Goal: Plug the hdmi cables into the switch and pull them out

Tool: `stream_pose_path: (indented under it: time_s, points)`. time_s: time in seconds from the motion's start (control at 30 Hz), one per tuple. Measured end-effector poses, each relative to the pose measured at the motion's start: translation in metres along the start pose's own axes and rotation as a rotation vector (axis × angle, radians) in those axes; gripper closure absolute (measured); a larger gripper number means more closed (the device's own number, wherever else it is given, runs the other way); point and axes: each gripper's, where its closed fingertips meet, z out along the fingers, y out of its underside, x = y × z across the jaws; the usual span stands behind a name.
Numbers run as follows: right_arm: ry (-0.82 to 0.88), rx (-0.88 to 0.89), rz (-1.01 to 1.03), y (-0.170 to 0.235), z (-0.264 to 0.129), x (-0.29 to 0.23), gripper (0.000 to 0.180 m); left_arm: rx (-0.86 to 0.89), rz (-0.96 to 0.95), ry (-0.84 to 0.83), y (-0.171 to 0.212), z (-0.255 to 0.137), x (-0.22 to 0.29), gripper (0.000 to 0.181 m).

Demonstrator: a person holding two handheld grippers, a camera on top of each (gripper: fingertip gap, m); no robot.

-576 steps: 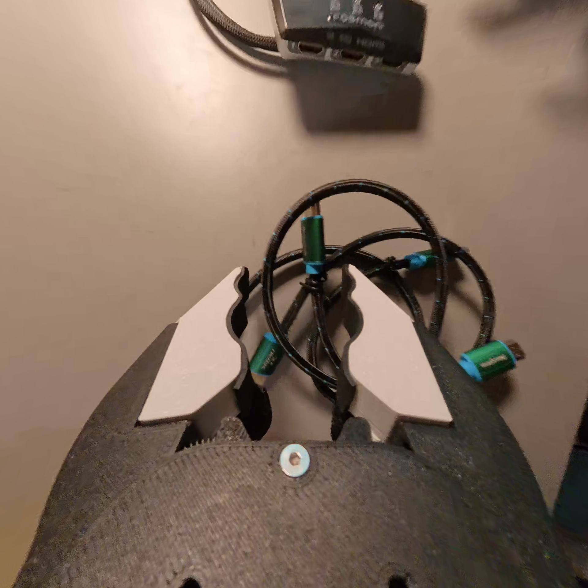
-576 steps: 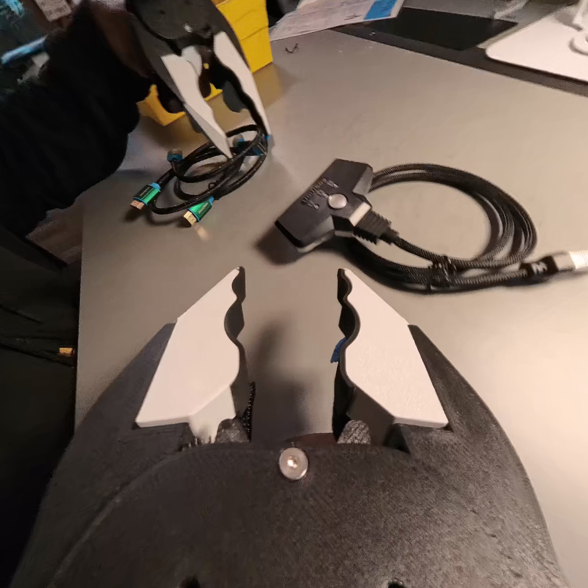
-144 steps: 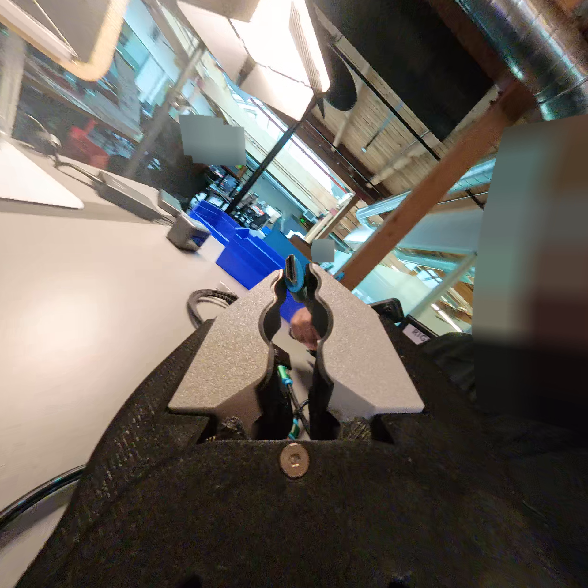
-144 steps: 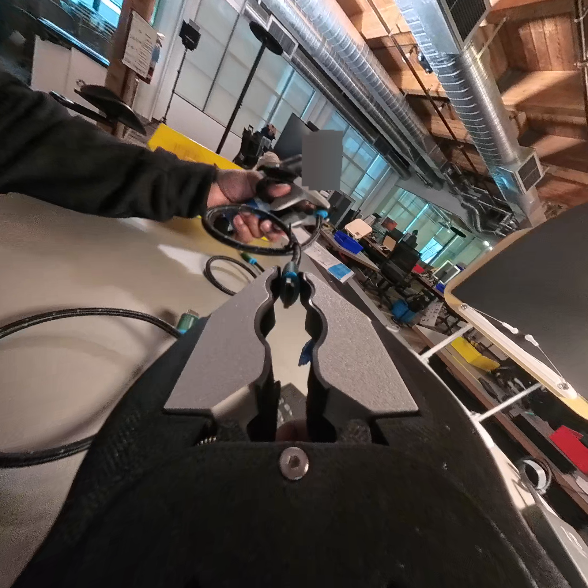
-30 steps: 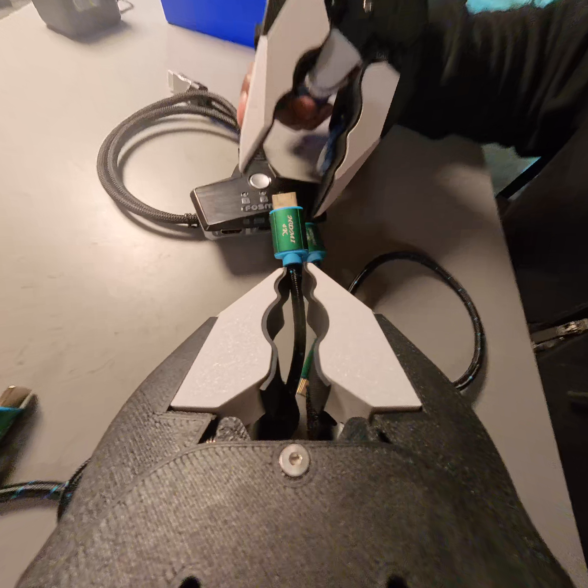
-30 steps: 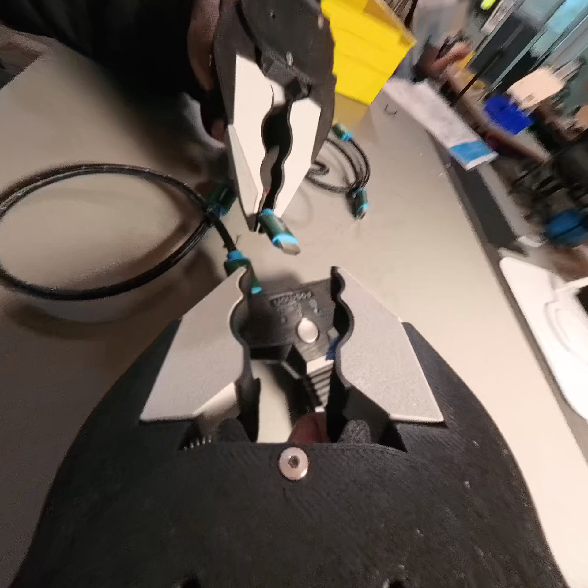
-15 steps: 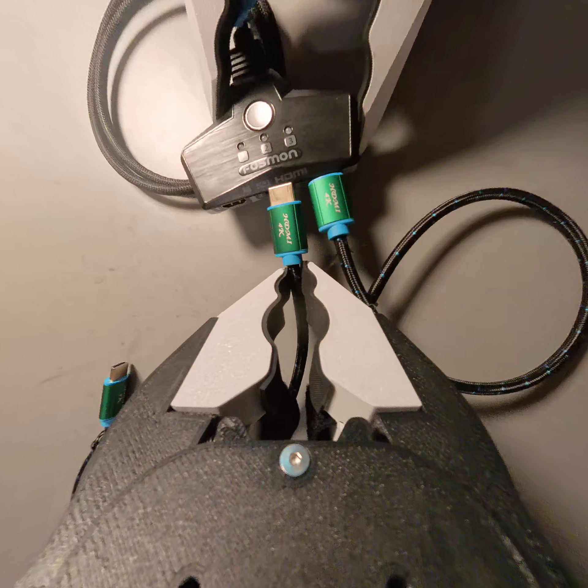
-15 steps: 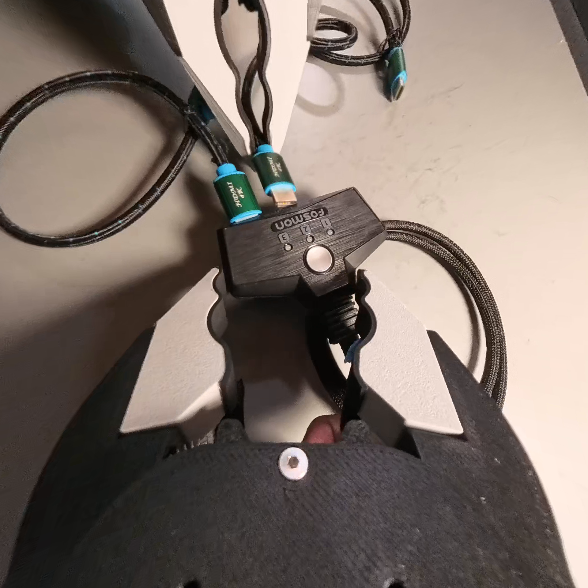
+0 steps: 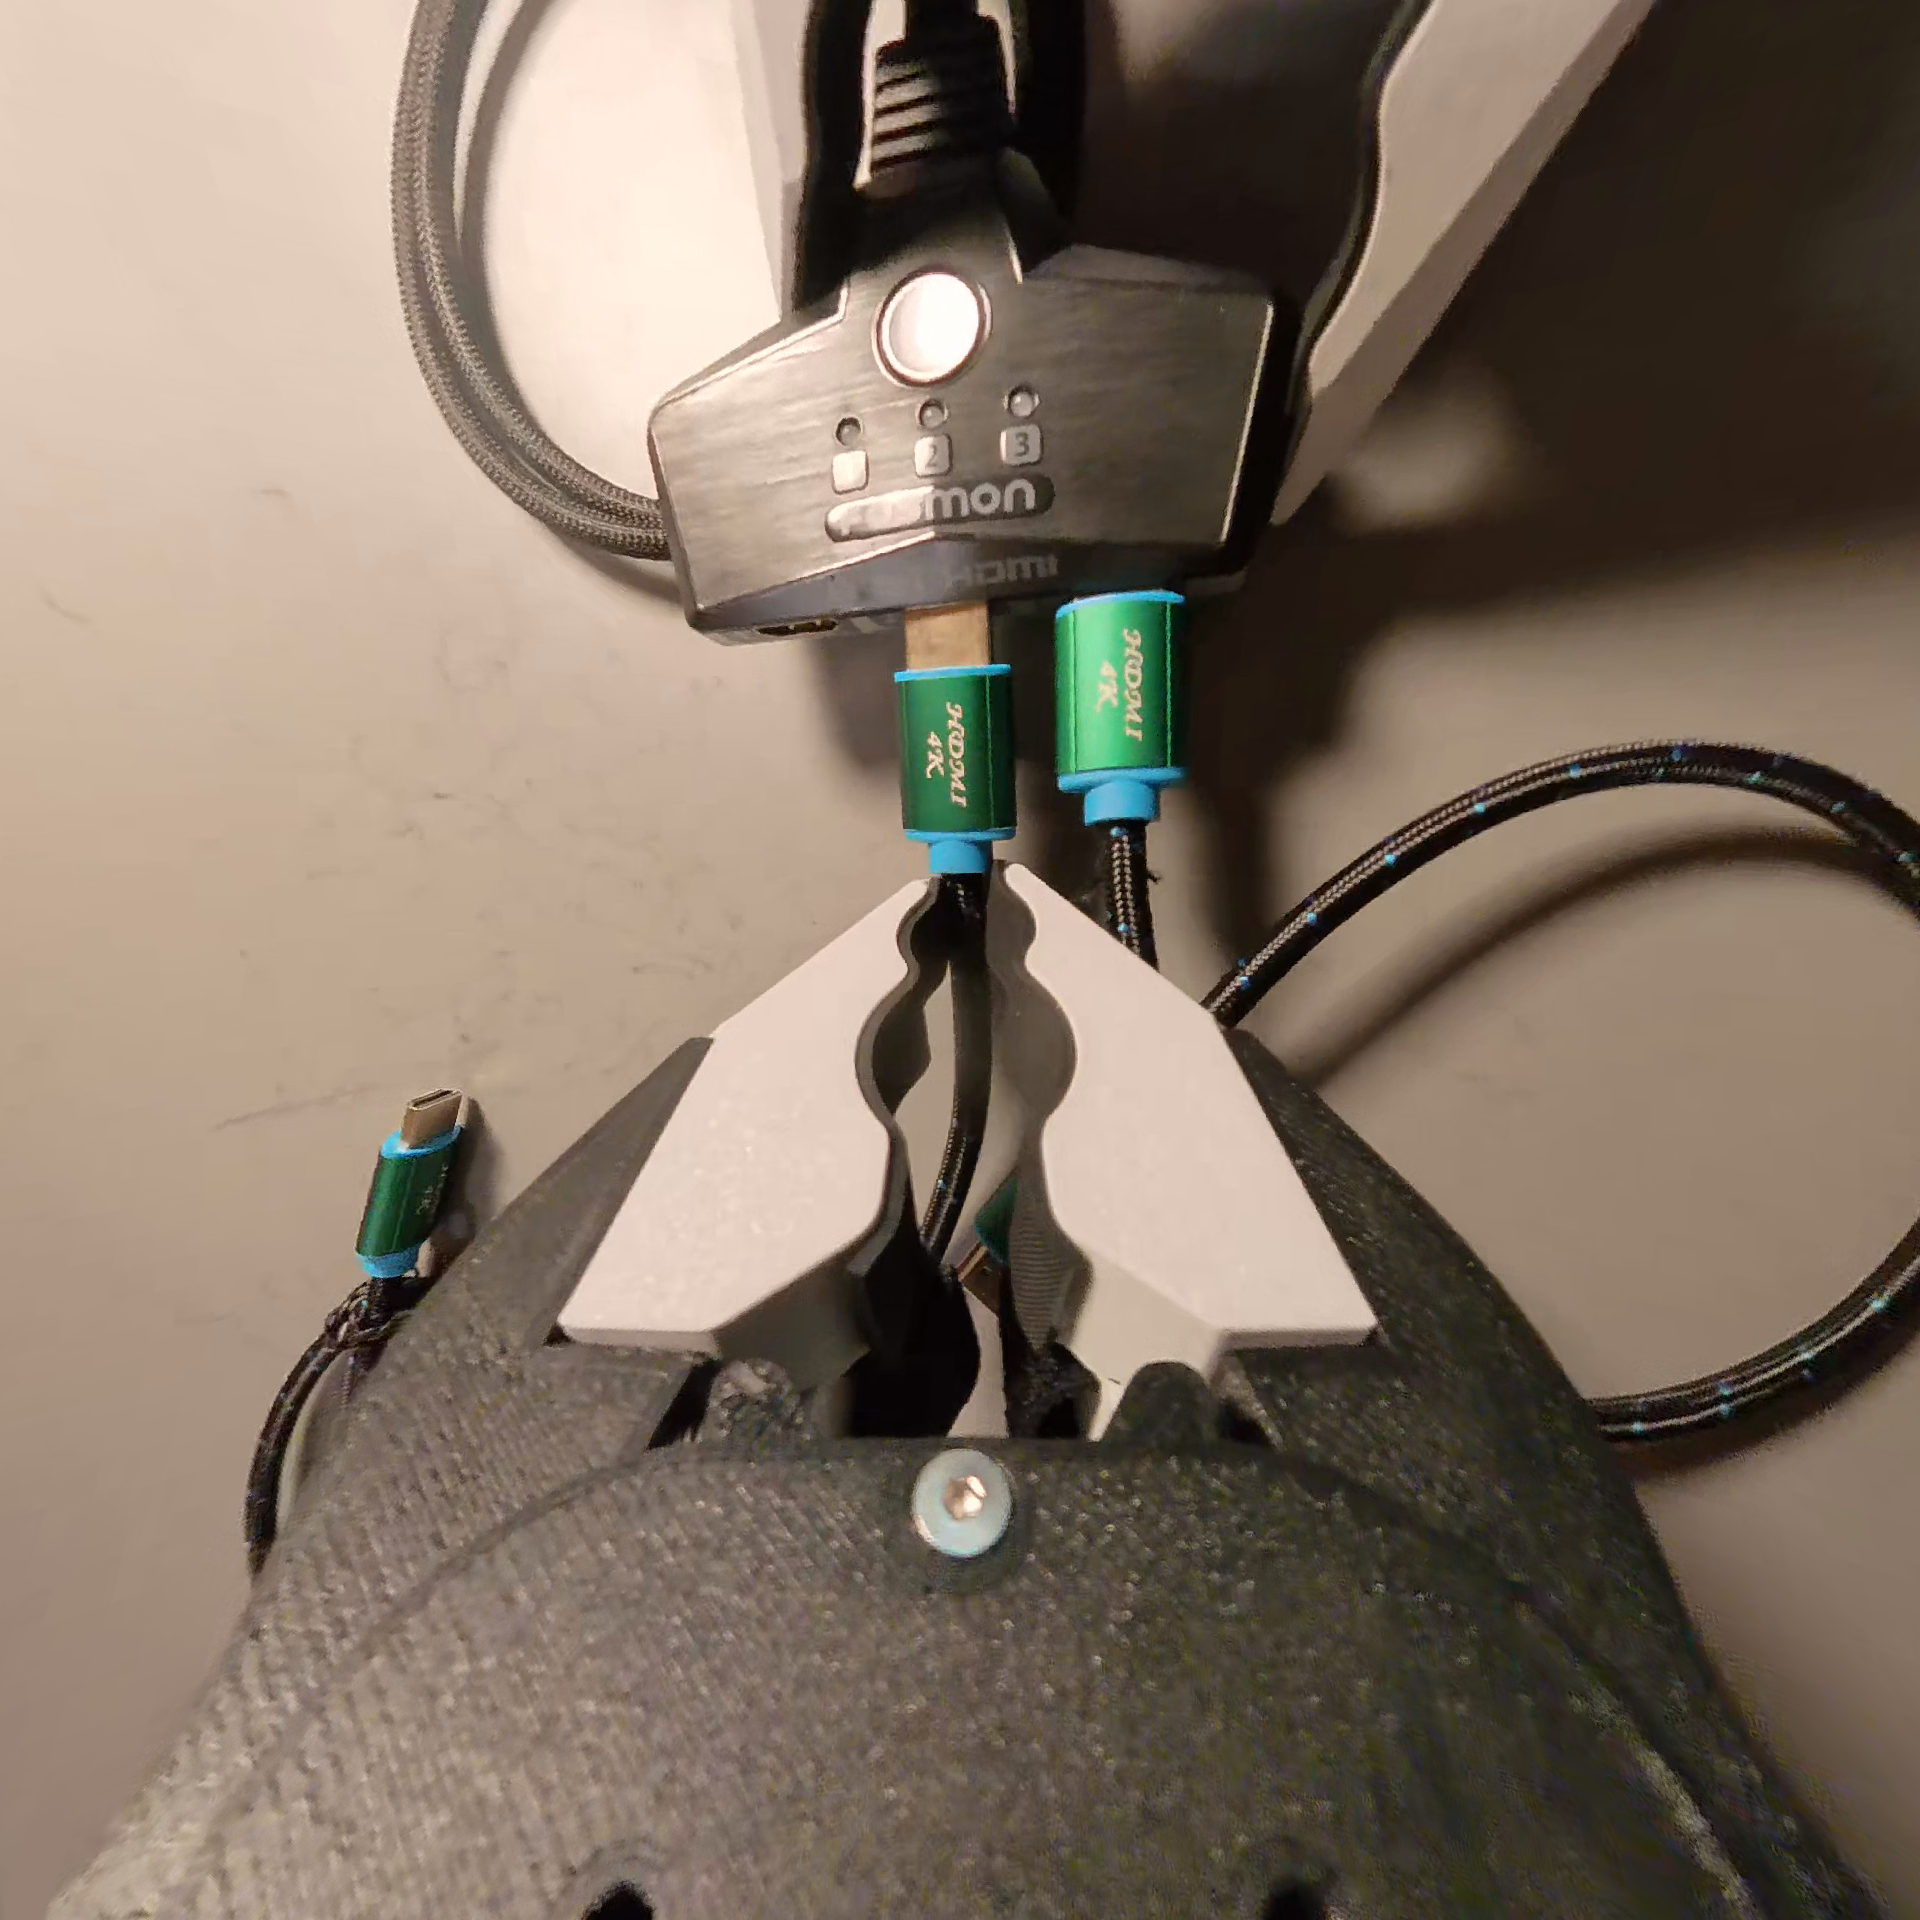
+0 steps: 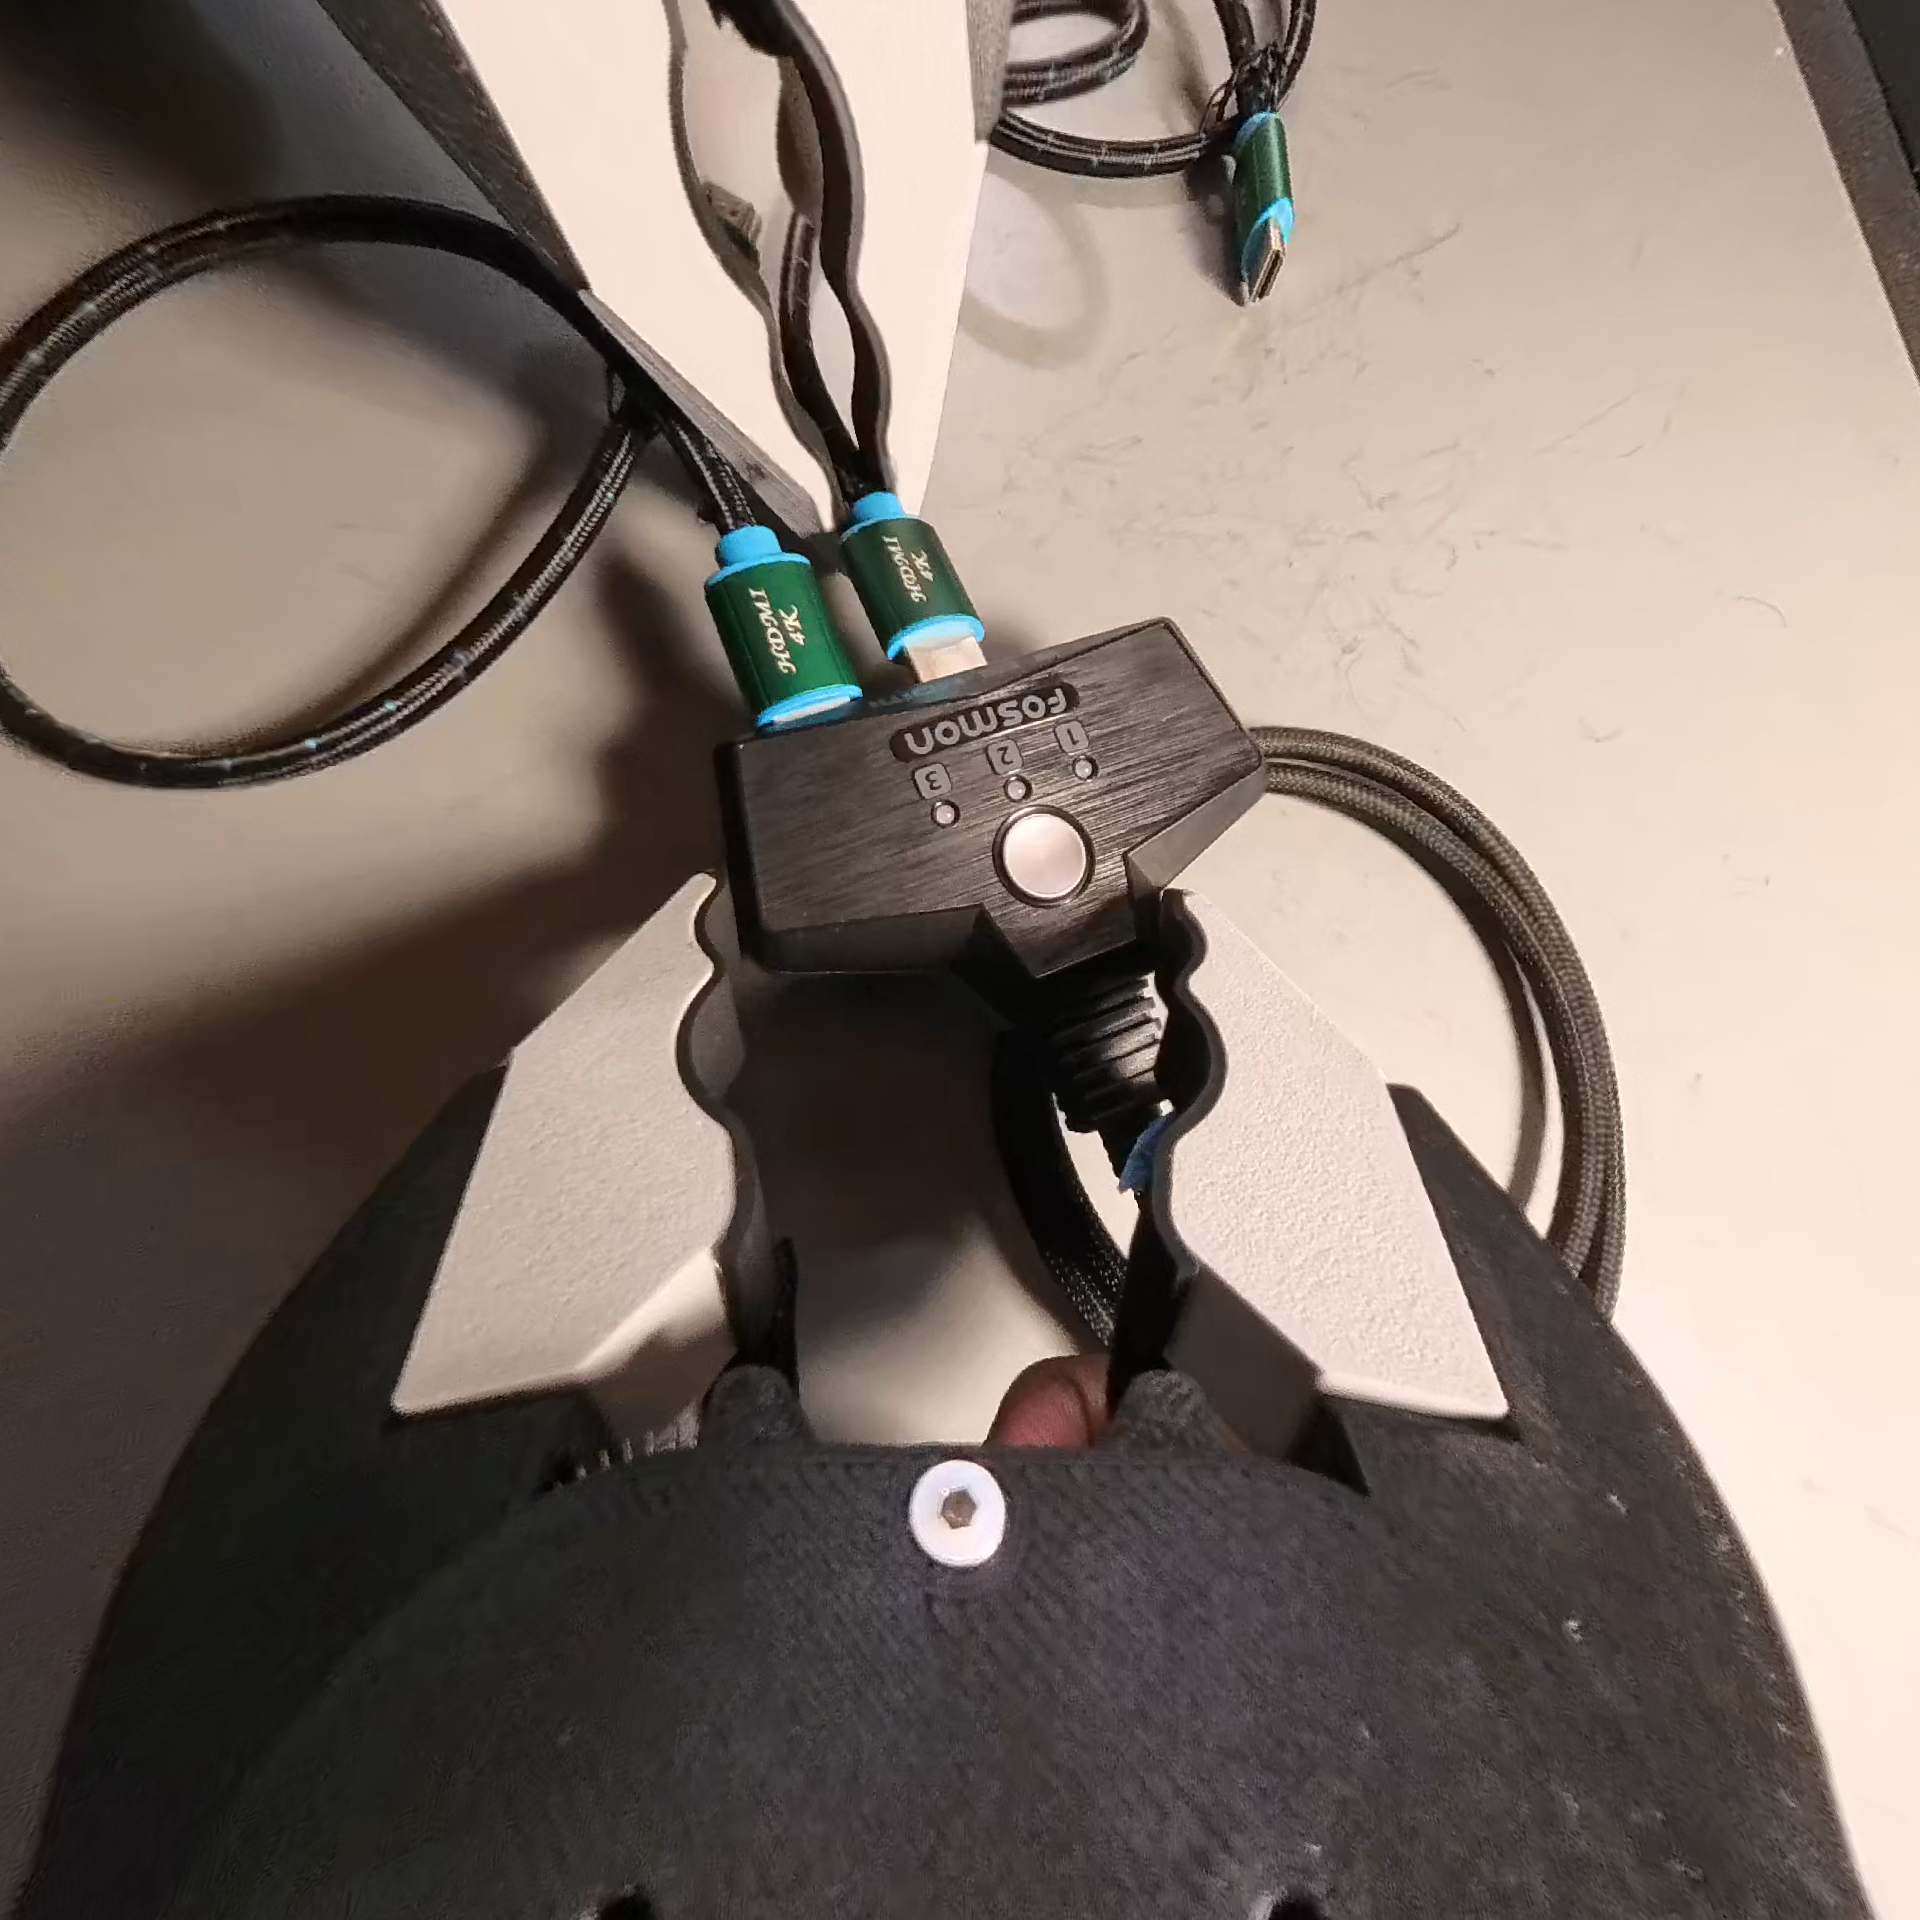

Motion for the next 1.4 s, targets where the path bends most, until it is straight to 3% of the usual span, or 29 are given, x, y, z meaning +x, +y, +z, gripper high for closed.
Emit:
stream_pose_path:
  time_s: [0.37,0.67,0.93,1.4]
  points:
    - [0.035,-0.022,0.017,-0.001,0.001,0.004,0.098,0.101,-0.066,-0.020,-0.009,-0.003,-0.011,0.174]
    - [0.071,-0.054,0.022,-0.003,0.005,0.005,0.098,-0.034,0.107,-0.253,-0.007,-0.011,-0.021,0.174]
    - [0.046,-0.013,0.050,-0.004,0.005,0.005,0.099,0.052,0.247,-0.210,-0.007,-0.006,-0.018,0.175]
    - [-0.001,-0.001,0.032,-0.007,0.007,-0.007,0.098,-0.037,0.637,-0.310,0.003,-0.006,-0.017,0.172]
